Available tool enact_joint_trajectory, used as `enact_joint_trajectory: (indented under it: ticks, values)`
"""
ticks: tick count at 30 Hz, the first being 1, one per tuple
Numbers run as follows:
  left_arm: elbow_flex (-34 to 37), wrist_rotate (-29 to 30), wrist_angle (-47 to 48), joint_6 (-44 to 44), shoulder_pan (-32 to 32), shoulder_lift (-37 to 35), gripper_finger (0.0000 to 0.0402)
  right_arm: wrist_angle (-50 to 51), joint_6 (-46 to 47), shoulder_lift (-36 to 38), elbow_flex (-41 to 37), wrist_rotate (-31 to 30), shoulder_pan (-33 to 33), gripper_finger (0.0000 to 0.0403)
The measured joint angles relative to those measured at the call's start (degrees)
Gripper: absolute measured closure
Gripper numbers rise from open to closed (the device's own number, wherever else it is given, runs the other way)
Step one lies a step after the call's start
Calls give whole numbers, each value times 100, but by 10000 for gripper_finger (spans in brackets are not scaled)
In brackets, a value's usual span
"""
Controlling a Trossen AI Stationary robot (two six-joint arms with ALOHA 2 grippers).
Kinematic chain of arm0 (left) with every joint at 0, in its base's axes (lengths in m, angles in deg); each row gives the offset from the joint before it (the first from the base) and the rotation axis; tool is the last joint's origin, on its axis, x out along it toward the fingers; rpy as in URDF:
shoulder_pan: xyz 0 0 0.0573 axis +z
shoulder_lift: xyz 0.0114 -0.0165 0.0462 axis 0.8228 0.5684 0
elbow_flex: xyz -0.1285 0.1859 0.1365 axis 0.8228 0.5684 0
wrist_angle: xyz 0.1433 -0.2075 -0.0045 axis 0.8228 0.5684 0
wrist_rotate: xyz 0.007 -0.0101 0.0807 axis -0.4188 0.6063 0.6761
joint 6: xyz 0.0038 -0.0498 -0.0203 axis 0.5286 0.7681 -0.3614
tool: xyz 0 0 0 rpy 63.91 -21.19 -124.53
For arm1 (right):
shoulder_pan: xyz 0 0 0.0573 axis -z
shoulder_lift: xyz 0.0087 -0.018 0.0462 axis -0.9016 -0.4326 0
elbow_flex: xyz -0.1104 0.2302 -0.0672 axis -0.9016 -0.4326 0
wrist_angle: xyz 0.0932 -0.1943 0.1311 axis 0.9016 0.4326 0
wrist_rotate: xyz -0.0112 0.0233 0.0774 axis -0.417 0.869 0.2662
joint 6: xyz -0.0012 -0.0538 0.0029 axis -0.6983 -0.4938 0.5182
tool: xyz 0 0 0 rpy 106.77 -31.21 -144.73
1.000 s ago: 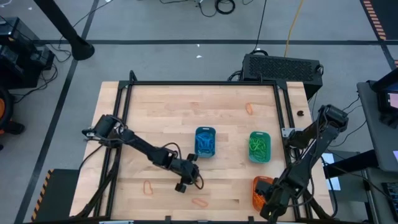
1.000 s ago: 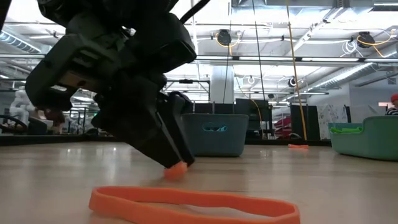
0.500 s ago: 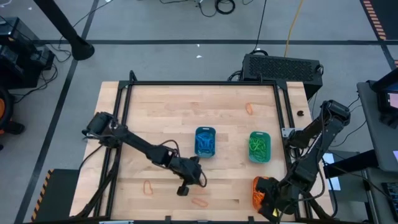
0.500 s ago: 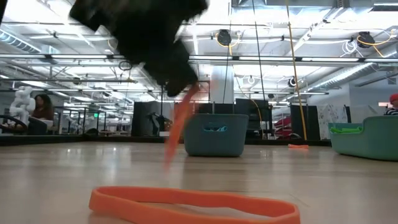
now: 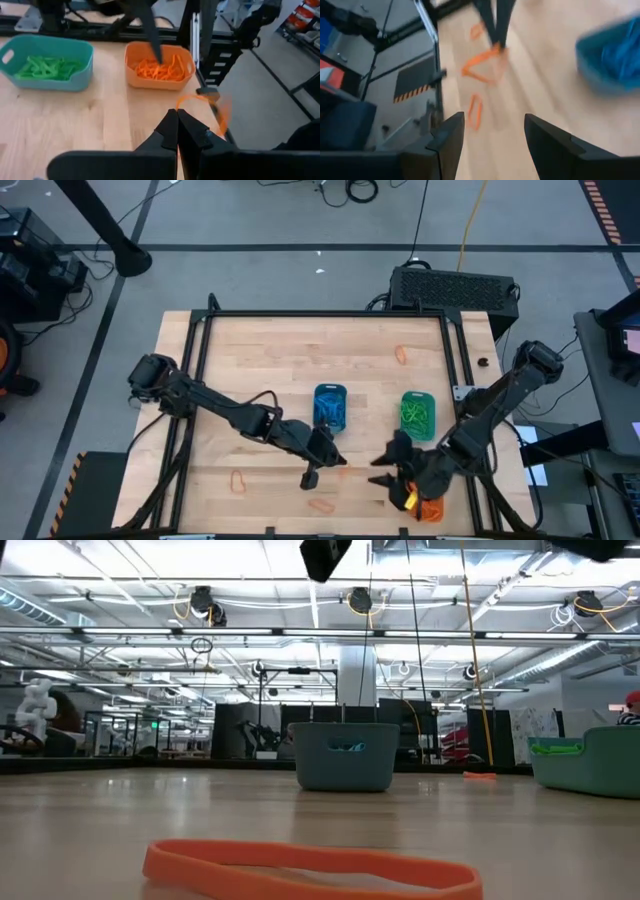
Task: Sort rubber bands into baskets
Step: Put the orange rubberband into the orange bin
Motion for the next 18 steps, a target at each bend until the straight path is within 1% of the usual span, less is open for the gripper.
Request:
enact_joint_trajectory:
  ticks: [5,8,18]
  values:
    - [-82,72,259,2,30,-13,400,-510,-1225,-4,0,-161,337,204]
    - [-78,68,379,4,39,-7,400,-657,-1618,-4,0,-138,496,204]
    - [-78,58,550,0,88,-9,400,-854,-1872,-7,0,-109,982,204]
